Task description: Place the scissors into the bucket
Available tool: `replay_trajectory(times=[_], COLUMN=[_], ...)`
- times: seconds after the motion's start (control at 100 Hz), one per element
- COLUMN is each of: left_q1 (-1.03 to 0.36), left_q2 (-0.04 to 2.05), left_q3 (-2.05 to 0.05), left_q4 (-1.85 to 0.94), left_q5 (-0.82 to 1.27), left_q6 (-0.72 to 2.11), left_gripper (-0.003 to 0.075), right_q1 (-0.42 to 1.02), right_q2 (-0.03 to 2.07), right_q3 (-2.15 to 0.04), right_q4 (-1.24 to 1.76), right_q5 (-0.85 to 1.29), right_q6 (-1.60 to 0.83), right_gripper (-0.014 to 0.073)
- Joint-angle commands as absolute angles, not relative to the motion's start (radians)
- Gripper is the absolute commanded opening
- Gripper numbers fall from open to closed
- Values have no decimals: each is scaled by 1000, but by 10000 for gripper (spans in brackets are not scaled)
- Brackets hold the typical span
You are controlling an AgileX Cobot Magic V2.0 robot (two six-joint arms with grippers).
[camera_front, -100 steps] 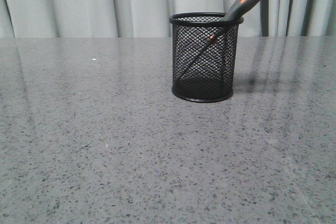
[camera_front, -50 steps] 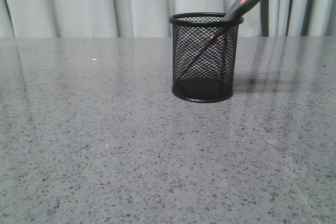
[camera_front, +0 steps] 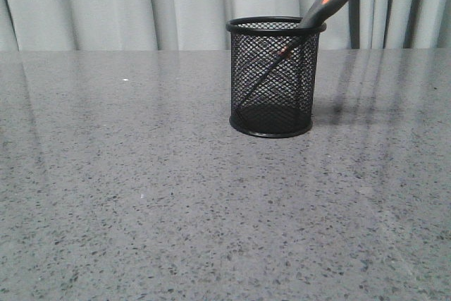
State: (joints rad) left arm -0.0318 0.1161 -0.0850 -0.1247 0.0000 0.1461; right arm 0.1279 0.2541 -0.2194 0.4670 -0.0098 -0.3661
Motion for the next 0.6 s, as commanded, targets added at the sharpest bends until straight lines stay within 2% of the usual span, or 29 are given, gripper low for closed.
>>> replay_trajectory(times=[0.0, 0.23, 0.59], left_q1=[-29, -29, -29], left_q2=[82, -34, -30], left_q3=[-60, 26, 26], left_q4=[-100, -136, -132], left_q5=[-77, -17, 16], left_q6=[105, 103, 103], left_gripper=[-21, -21, -21], right_q1=[120, 120, 120], right_q2=[260, 260, 260], right_q3=[-241, -241, -241], right_q4=[466, 466, 466], right_q5=[-85, -85, -85], right_q6=[-366, -366, -366], right_gripper=[-65, -65, -65])
